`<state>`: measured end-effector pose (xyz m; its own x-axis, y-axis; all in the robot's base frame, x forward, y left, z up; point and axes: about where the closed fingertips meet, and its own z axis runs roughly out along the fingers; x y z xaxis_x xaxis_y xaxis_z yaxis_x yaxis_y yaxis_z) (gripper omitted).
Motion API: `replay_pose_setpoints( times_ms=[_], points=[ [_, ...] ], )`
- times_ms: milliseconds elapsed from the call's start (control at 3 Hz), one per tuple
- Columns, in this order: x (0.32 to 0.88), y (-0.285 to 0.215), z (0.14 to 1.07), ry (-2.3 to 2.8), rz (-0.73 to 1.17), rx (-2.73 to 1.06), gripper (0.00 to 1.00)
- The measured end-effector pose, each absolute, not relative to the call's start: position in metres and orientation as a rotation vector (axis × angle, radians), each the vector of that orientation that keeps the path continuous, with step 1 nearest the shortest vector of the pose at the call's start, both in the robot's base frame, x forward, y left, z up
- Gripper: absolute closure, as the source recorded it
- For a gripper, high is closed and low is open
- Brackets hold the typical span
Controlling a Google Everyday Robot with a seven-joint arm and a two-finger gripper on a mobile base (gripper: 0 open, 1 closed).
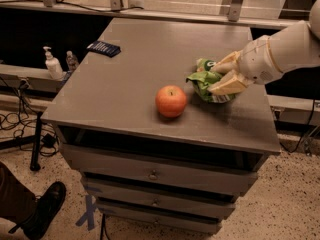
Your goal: Move green rice chip bag near apple
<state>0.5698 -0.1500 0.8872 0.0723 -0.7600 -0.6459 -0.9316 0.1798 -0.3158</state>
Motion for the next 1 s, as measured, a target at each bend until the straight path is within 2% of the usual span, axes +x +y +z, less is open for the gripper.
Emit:
replay_pose_setpoints(
  times_ms=[333,667,1000],
  points=[
    [0.5696,-0.1488,0.8866,1.717,0.294,-1.619,0.13],
    [0.5702,-0.1487,0.8868,1.714,0.292,-1.625,0.0],
    [0.5705,-0.1489,0.887,1.712,0.29,-1.627,0.0]
  ],
)
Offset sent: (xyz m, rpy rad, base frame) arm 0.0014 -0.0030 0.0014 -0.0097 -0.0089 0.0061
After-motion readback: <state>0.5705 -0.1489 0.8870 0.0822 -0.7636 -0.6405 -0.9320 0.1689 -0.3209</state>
